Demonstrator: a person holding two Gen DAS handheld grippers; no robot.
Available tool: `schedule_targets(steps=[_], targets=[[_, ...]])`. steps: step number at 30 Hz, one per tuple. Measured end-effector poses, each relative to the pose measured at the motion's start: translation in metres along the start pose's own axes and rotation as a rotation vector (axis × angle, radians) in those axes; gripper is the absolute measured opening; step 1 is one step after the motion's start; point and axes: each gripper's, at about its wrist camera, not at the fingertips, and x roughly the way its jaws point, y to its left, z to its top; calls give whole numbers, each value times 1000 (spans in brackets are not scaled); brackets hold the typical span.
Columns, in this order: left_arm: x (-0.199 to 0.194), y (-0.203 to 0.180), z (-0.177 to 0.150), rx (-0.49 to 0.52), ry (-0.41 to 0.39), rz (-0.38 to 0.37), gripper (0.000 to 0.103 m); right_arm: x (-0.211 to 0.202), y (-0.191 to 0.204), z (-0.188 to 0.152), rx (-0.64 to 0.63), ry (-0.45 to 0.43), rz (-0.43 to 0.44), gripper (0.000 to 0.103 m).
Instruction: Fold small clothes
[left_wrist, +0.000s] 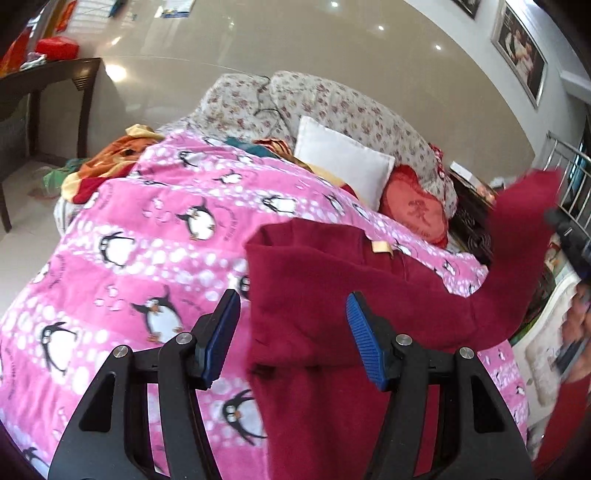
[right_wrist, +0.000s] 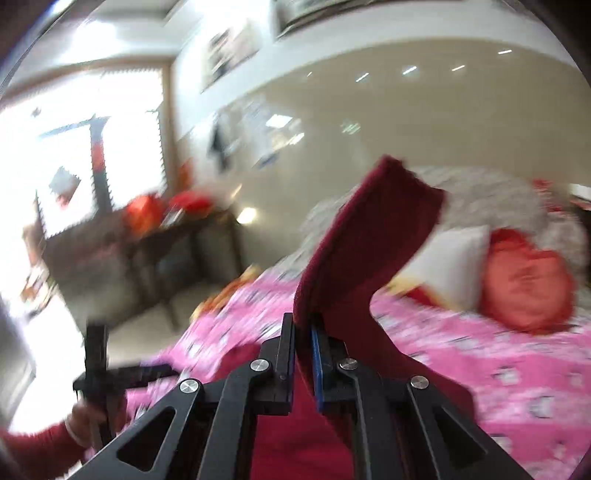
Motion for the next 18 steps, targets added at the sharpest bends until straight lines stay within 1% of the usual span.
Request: schedule_targets(steps=[1, 2, 5, 6, 8, 9, 11, 12, 13, 15, 16, 18], targets=[[-1, 5, 0, -11, 1, 6, 60, 24, 11, -10, -14, 42, 24, 7], [0, 9, 0, -23, 5, 10, 60, 56, 24, -24, -26, 105, 55, 7], [8, 19, -5, -52, 34, 5, 60, 137, 48, -77, -38, 293, 105, 7], [11, 19, -7, -48, 42, 9, 60, 156, 53, -98, -49, 368, 120, 7], [17, 18, -9, -38, 59, 11, 60, 178, 57, -126, -63, 482, 106, 9], [20, 17, -10, -32, 68, 6, 60, 172, 58, -137, -67, 497, 103, 11], [26, 13, -10, -20, 77, -10, 60, 155, 51, -141, -49, 476, 109, 21], [27, 11, -10, -18, 79, -13, 60, 142, 44, -137, -25, 453, 106, 30], [31, 9, -9, -17, 84, -17, 60, 125, 35, -133, 7, 421, 113, 35], [39, 4, -8, -14, 99, -22, 62, 98, 24, -124, 39, 378, 119, 37], [43, 1, -7, -12, 105, -26, 66, 85, 18, -120, 45, 357, 98, 39], [53, -7, -4, -3, 112, -34, 67, 57, 4, -115, 48, 314, 29, 40]])
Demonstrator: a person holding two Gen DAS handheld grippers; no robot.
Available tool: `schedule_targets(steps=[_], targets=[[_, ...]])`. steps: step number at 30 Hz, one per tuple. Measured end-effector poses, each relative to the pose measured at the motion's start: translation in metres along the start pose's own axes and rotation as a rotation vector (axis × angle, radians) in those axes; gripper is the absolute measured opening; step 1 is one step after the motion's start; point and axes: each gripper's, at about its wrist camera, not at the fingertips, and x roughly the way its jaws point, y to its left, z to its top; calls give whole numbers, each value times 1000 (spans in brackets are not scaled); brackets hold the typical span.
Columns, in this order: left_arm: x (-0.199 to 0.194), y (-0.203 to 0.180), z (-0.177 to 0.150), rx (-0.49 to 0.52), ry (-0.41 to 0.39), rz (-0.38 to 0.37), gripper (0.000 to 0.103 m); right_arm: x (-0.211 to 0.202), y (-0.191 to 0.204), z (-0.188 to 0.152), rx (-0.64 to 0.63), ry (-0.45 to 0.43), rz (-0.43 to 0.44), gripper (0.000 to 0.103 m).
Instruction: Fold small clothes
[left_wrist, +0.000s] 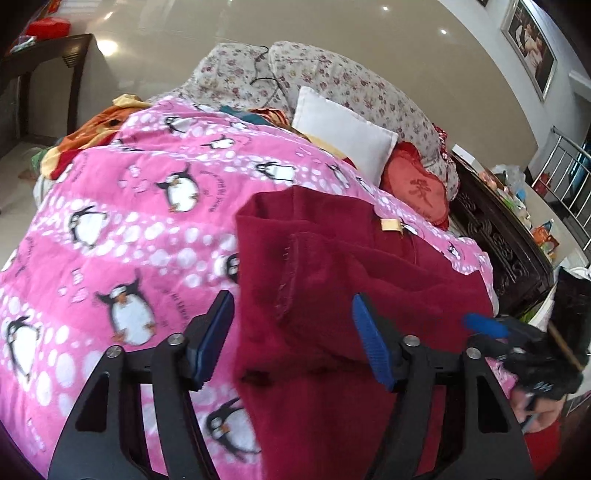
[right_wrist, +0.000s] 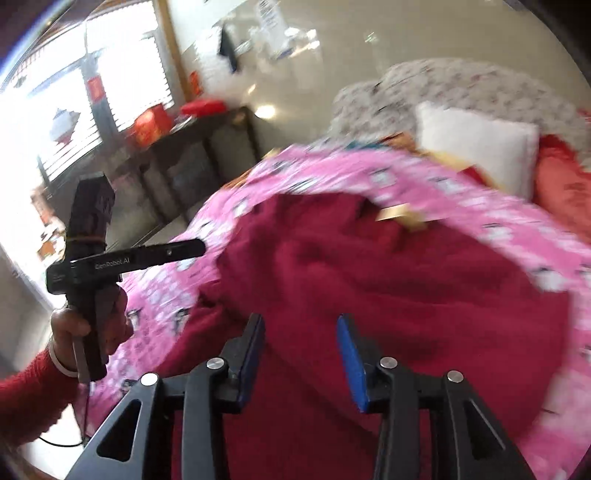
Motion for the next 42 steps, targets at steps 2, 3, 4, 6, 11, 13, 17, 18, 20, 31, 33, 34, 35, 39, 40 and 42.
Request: schedule_targets(steps=[2, 3, 4, 6, 11, 13, 17, 18, 20, 31, 33, 34, 35, 39, 40, 42], targets=[[12, -8, 3, 16, 13, 0, 67, -26, -22, -5, 33, -37, -85, 40], [16, -12, 4, 23, 18, 0, 67, -36, -36, -7, 66, -52, -125, 40], [24, -17, 5, 35, 28, 1, 67, -44, -48, -10, 100, -61, -139, 40], [37, -28, 5, 70, 41, 8, 53, -58, -78, -21, 201, -67, -161, 40], [37, -48, 11, 163, 2, 53, 11, -67, -111, -33, 285, -41, -218, 40], [13, -49, 21, 166, -65, 53, 11, -71, -107, -30, 264, -63, -207, 40], [-7, -24, 30, 107, -110, 78, 10, -60, -92, -22, 198, -64, -224, 40], [-2, -20, 28, 101, -93, 87, 10, -48, -92, -22, 187, -27, -254, 40], [18, -10, 18, 87, -39, 132, 10, -19, -96, -27, 163, 52, -314, 40], [44, -6, 0, 123, -8, 194, 11, -34, -76, -51, 102, 119, -434, 40], [46, -5, -3, 117, -8, 192, 13, -23, -87, -77, 158, 193, -438, 40], [45, -5, -3, 112, -3, 191, 18, -23, -90, -87, 179, 184, -414, 40], [44, -5, -3, 105, 8, 189, 23, -28, -89, -90, 174, 163, -412, 40], [24, -6, -8, 77, 7, 160, 42, -54, -76, -83, 166, 104, -384, 40], [18, -6, -11, 65, 0, 144, 47, -59, -73, -78, 153, 79, -377, 40], [10, -9, -15, 50, -14, 124, 55, -62, -70, -68, 141, 42, -383, 40]])
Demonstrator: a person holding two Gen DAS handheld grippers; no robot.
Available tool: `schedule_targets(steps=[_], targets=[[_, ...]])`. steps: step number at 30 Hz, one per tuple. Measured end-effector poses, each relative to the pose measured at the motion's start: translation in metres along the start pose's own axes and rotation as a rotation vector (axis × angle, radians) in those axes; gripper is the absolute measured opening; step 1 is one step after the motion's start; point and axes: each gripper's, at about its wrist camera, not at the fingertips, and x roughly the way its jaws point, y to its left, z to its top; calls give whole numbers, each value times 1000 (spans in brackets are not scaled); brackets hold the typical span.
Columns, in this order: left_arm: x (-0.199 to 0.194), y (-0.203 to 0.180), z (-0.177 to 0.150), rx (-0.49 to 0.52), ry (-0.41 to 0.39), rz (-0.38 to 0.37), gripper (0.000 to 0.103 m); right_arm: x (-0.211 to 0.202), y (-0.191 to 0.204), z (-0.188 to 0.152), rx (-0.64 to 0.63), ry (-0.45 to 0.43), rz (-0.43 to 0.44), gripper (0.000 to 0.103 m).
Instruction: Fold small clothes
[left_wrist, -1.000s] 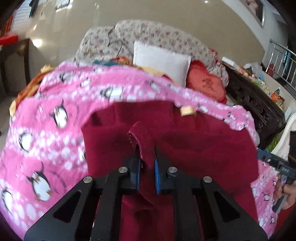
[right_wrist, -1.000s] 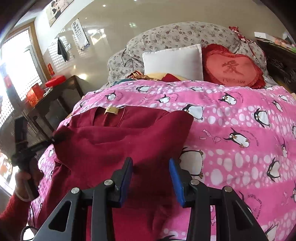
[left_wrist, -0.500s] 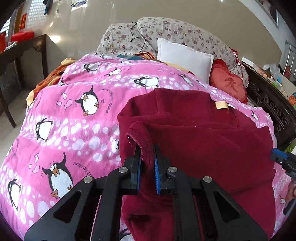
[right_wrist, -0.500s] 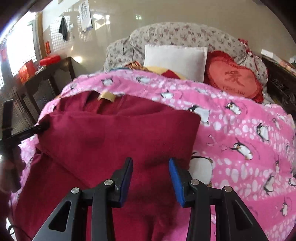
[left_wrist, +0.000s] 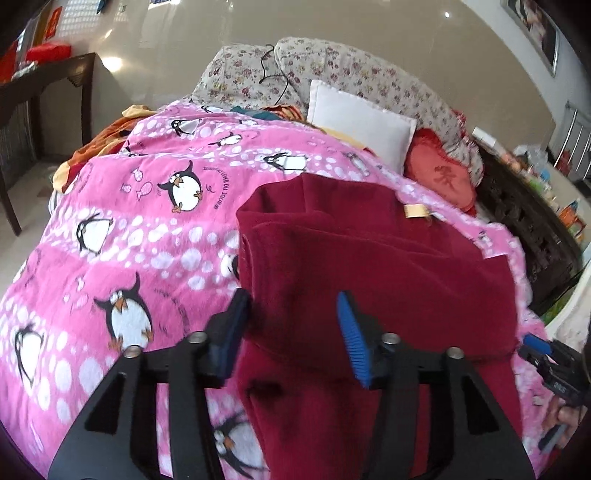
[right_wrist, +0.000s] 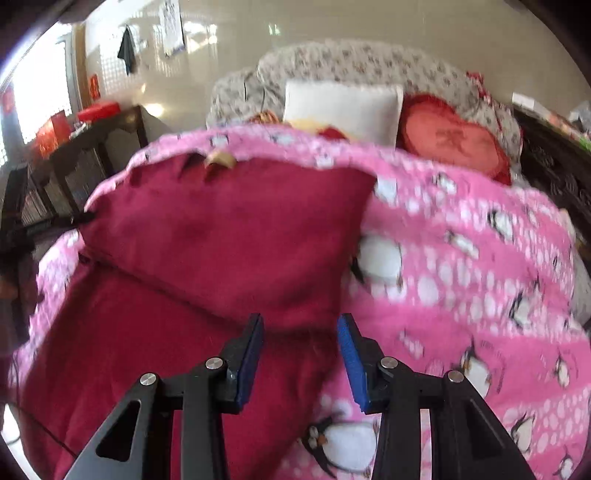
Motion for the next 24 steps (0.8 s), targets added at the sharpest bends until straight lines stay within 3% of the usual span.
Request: schedule_targets(steps=[4, 8, 12, 15, 18, 24], targets=[[4, -9, -4, 22, -3, 41, 57, 18, 4, 25, 29, -22, 31, 40], [34, -7, -9, 41, 57, 109, 57, 58, 6, 34, 26, 46, -12, 40], [35, 6, -14, -31, 93, 64, 57, 40, 16, 36, -14, 56, -22, 40], [12, 5, -20, -25, 98, 39, 57, 2, 18, 19, -16, 60, 53, 40], [-19, 1, -38, 15, 118, 24, 57, -33, 14, -12, 3, 118, 103, 40], [-87, -10, -97, 97, 180, -26, 58, -92, 6, -98, 88, 221, 301, 42]])
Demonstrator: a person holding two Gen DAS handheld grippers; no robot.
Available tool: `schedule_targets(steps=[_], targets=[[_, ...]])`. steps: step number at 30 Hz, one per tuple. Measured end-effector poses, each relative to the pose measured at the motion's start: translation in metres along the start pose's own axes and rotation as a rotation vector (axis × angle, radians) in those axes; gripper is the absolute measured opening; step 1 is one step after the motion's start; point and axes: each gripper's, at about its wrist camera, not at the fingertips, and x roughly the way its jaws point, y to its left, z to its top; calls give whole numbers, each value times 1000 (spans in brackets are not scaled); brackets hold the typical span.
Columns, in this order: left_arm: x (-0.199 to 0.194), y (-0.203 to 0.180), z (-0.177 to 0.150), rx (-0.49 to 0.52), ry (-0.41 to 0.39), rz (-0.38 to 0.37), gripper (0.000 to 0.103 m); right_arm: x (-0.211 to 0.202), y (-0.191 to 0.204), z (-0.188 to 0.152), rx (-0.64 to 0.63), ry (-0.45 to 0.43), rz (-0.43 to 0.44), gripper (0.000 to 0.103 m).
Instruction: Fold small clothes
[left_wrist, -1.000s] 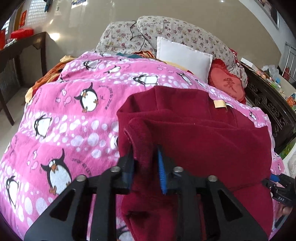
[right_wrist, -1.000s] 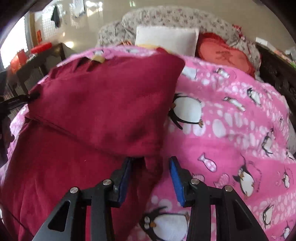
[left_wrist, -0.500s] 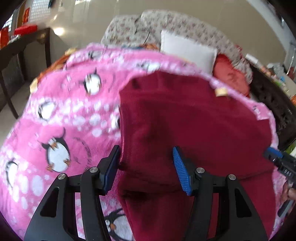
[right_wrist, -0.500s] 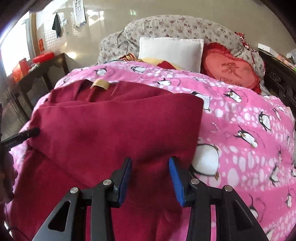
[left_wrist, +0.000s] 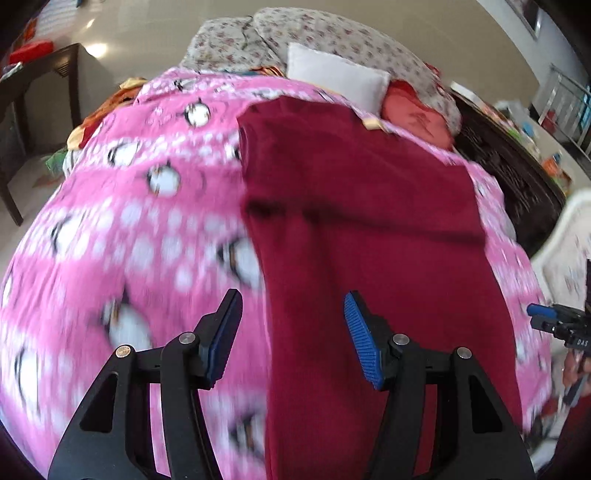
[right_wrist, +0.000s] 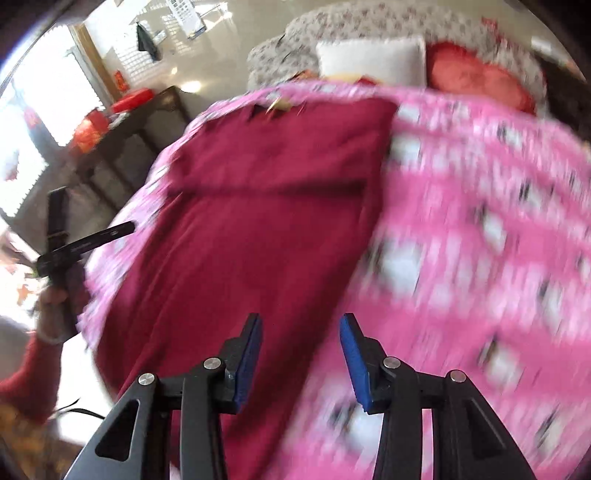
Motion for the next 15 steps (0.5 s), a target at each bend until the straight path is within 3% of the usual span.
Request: schedule_targets(steps=[3, 7, 15], targets=[[-16, -5, -36, 0, 44, -25, 58, -4, 3, -50, 49, 44, 74, 42], [-26, -4, -74, -38, 111, -22, 58, -3, 9, -92, 67, 64, 72, 42], [-35, 0, -107, -151, 157, -83, 64, 4, 20, -115, 96, 37, 186, 46]])
